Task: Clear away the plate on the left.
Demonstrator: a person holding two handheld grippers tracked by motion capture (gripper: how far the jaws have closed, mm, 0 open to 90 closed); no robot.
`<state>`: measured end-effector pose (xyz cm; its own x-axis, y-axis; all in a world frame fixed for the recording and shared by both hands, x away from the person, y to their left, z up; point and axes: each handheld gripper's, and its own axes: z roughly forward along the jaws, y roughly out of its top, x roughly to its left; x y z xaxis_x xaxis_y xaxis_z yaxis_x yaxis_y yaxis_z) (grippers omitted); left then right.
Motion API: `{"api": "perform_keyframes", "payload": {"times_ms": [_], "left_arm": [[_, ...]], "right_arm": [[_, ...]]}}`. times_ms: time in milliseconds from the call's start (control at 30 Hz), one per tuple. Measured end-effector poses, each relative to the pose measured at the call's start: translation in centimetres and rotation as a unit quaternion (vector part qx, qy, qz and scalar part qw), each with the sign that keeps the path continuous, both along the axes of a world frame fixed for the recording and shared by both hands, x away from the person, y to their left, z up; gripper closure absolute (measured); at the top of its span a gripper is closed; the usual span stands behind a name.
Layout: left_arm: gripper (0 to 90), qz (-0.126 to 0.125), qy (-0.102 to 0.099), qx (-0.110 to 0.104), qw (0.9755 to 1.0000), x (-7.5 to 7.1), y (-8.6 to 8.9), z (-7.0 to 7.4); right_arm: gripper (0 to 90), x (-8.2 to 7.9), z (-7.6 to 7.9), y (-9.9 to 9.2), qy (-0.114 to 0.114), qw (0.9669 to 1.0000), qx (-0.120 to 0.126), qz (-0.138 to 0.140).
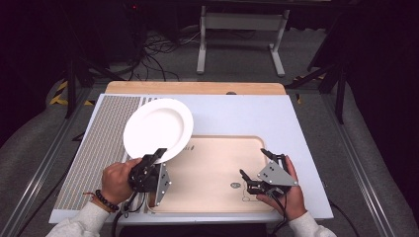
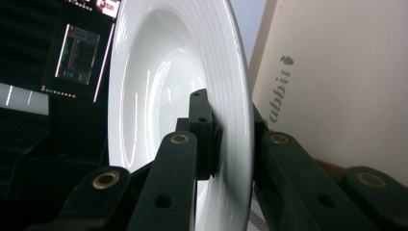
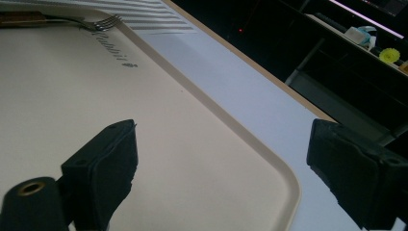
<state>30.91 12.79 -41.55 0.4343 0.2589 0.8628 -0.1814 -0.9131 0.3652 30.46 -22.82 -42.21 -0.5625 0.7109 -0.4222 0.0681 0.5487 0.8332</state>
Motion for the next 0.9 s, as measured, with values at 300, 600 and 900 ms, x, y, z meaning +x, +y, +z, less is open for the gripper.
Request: {"api": "perform_keyframes", "payload": {"times_ms": [300,600,900], "left_arm": [[82.4,-0.02,-0.001,0.001,0.9998,-0.2,-1.4,0.0],[82.3,-0.042,-0.003,0.005,0.9991,-0.5,-2.8,0.0],[82.2,-0.061,-0.003,0.001,0.9981,-1.0,-3.8,0.2]], "right_arm": [[11.9,0.0,0.1,-0.1,-0.003,1.0,0.004,-0.005],[11.8,-0.1,0.2,-0.6,-0.005,0.9999,0.008,-0.015],[11.8,-0.3,0.3,-0.8,-0.006,0.9997,0.01,-0.022]]}}
